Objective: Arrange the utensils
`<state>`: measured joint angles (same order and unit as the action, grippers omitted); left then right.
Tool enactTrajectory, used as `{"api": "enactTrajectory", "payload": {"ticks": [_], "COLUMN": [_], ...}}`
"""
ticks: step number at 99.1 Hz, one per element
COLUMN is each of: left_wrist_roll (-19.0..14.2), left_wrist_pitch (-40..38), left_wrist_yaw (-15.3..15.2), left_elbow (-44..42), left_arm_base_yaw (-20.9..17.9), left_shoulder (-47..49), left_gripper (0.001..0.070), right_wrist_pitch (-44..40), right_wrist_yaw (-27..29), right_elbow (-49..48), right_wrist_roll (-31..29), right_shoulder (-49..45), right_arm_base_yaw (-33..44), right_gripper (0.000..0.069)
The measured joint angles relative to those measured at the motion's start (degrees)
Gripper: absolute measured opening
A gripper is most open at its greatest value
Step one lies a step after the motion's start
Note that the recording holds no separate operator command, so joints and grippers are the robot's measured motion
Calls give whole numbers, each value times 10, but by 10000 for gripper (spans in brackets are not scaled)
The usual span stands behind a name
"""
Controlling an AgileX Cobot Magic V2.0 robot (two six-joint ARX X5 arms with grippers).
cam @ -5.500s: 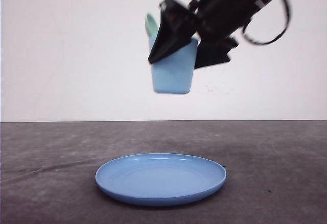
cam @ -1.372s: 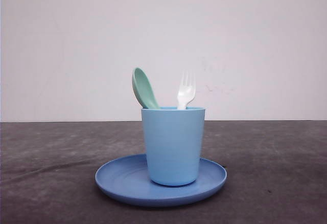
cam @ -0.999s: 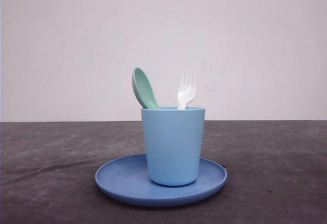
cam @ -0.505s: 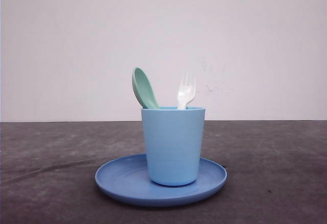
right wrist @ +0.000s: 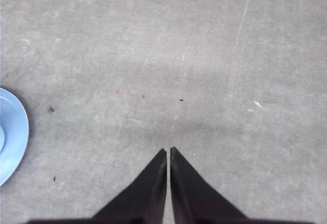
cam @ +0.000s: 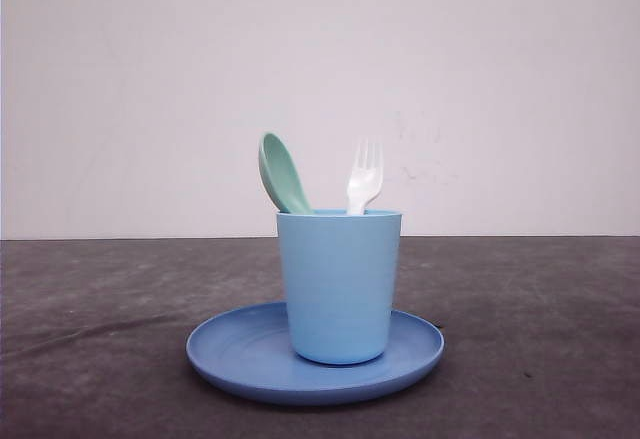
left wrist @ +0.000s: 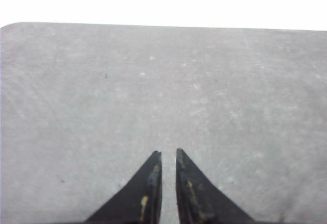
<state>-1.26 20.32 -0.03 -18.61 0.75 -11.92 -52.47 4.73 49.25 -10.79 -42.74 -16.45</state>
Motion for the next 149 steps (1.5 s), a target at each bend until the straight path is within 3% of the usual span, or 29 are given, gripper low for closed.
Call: {"api": "enactTrajectory", "payload": {"ticks": [16, 40, 87, 149], "left_wrist_roll": [-3, -4, -9, -11], "left_wrist_pitch": [-14, -27, -98, -98], "left_wrist_yaw": [0, 0, 0, -1], "left_elbow": [94, 143, 168, 168], "left_arm_base_yaw": [0, 0, 0, 0], "left_shoulder": [76, 104, 117, 116], "left_gripper": [25, 25, 25, 25], "right_wrist_pitch": [0, 0, 0, 0], "right_wrist_yaw": [0, 0, 0, 0], "right_elbow": [0, 0, 0, 0], "right_wrist_roll": [0, 0, 0, 0], "right_shoulder": [0, 0, 0, 0], "right_arm_base_yaw": [0, 0, 0, 0], "right_gripper": [9, 9, 9, 9]}}
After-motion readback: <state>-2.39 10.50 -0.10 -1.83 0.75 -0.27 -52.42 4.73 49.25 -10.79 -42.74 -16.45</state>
